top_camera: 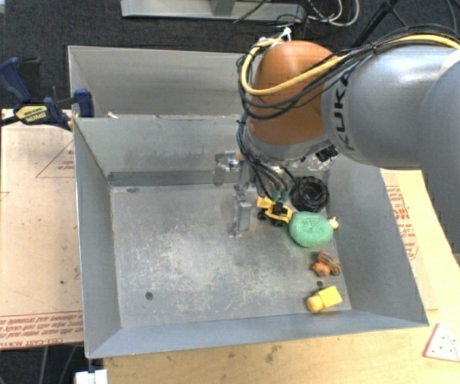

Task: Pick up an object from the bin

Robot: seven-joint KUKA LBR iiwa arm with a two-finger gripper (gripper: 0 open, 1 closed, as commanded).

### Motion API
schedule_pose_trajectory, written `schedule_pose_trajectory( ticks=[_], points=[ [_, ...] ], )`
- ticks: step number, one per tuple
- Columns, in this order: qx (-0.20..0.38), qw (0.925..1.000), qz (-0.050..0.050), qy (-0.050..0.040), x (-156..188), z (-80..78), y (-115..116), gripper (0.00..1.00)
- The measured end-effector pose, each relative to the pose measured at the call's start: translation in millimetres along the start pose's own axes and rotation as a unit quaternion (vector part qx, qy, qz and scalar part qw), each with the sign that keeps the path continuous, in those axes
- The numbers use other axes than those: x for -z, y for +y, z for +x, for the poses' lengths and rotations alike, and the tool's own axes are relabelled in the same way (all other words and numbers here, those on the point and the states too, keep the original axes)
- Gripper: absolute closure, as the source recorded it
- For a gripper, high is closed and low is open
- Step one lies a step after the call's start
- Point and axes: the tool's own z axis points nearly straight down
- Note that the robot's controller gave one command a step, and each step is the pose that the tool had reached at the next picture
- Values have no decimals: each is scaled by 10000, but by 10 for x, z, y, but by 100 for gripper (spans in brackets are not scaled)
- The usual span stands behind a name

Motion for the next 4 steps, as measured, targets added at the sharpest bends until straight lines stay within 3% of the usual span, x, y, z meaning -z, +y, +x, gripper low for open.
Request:
schedule_pose_trajectory(
  ticks=[1, 2, 3, 4],
  points=[
    [793, 9968, 38, -16, -76, -52, -391, 0],
    [400, 9992, 21, -19, -59, -158, -397, 0],
    [61, 10000, 10, -17, -117, 9, -798, 0],
    [-255, 9997, 36, -17, -147, 52, -1219, 0]
  ],
)
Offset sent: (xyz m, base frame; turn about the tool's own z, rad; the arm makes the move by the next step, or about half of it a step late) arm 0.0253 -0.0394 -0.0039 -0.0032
